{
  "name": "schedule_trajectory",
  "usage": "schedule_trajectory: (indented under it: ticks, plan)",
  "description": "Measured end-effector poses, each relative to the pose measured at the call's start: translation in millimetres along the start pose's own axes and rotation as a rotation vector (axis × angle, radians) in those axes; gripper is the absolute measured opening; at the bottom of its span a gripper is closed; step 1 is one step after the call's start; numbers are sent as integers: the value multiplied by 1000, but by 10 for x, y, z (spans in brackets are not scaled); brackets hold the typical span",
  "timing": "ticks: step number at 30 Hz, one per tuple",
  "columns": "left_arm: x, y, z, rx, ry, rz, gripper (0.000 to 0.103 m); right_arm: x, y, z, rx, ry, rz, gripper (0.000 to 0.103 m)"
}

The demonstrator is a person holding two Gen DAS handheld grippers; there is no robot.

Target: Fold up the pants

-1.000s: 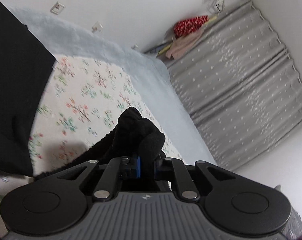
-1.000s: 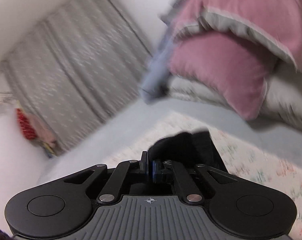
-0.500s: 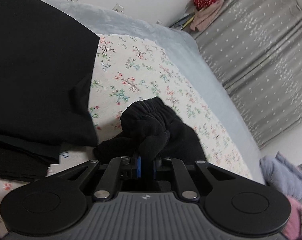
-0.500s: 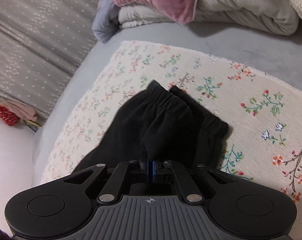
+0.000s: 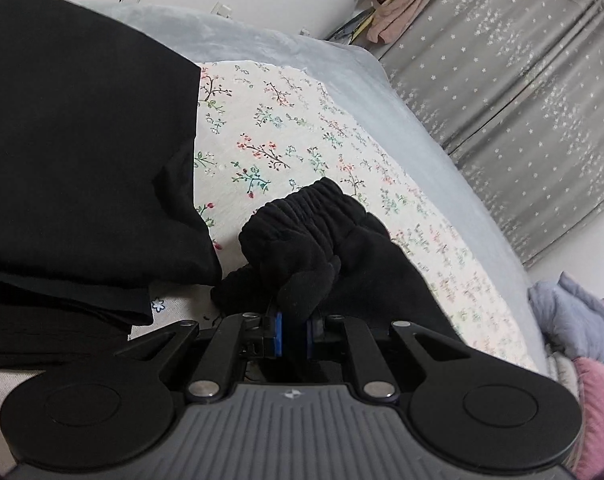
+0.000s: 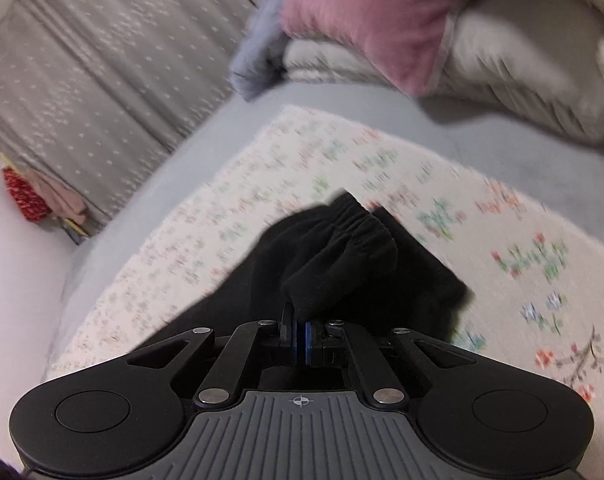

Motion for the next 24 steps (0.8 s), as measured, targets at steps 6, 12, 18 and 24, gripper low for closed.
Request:
schedule_trajectory:
  ticks: [6,12,18,24]
  plan:
    - [18,-61,-12,-17,-14,-4,11,167,-245,159,98,-7,-103,3]
    - [-62,21,17,57,73,39,11,-62,-45,-128,-31,-10,76,3]
    - [-78,51,-27,137,153,54,11,-100,-70,-136,-21,-28,92,3]
    - [-118,107,74,170,181,112,47,-192,-63,-176,-94,-115,170,8]
Point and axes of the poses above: each gripper's, at about its wrist camera, not at the fingertips, and y roughly the way its jaws point, z to its left, x to its top, the point moved 7 cm from there along y, roughly the way its jaws point
